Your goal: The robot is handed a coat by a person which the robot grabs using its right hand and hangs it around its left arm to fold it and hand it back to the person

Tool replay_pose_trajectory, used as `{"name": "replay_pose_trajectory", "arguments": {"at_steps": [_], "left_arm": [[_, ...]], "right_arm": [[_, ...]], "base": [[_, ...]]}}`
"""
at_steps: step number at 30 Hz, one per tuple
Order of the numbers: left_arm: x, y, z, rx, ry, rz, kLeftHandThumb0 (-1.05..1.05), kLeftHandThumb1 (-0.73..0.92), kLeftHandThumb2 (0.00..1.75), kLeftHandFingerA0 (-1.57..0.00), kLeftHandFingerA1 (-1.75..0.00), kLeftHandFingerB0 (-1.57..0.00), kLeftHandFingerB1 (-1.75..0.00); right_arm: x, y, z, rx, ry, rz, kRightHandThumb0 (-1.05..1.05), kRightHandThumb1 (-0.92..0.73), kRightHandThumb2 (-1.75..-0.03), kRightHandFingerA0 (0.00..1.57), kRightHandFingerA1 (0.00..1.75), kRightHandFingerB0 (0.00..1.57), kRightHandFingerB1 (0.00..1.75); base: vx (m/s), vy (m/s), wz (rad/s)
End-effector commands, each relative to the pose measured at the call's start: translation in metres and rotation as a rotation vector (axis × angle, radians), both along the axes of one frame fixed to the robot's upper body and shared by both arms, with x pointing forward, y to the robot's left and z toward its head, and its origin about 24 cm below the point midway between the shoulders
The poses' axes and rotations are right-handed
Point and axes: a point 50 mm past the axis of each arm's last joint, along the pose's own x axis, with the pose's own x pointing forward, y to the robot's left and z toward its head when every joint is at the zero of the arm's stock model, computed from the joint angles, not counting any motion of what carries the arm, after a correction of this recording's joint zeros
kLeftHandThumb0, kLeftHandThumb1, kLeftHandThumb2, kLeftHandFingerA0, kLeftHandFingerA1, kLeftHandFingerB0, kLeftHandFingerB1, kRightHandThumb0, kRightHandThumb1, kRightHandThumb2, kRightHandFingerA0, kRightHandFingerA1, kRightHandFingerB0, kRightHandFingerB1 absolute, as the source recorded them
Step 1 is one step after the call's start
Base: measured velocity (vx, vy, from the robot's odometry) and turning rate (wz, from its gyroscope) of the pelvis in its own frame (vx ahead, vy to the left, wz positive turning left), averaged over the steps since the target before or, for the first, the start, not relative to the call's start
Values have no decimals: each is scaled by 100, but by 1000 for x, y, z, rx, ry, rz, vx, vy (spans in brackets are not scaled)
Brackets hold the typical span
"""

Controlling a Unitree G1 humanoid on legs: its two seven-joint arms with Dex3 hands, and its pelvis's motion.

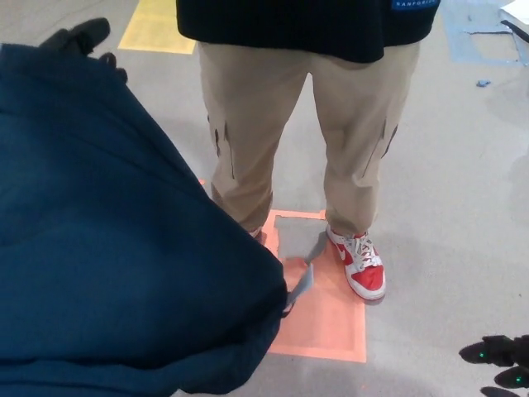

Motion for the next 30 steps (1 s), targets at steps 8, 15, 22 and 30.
{"name": "replay_pose_trajectory", "arguments": {"at_steps": [8, 15, 22, 30], "left_arm": [[-24, 0, 25, -23, -178, -81, -72, 80, 64, -22, -31, -17, -28], [-24, -7, 26, -19, -180, -98, -72, 80, 65, -23, -31, -21, -29], [-23, -8, 32, -29, -192, -95, -73, 79, 63, -22, -31, -16, -28], [-22, -10, 26, -40, -162, -87, -74, 66, 88, -18, -42, -13, -39]], "right_arm": [[2, -25, -30, -306, -116, -473, -35, -55, -109, 0, 47, 0, 47], [22, -5, -22, -147, -311, -644, -60, -80, -64, 27, 32, 23, 30], [6, -7, -35, -162, -246, -621, -61, -77, -63, 30, 35, 29, 32], [0, -14, -38, -132, -227, -680, -57, -78, -64, 33, 33, 31, 32]], "base": [[0, 0, 0], [0, 0, 0], [0, 0, 0], [0, 0, 0]]}}
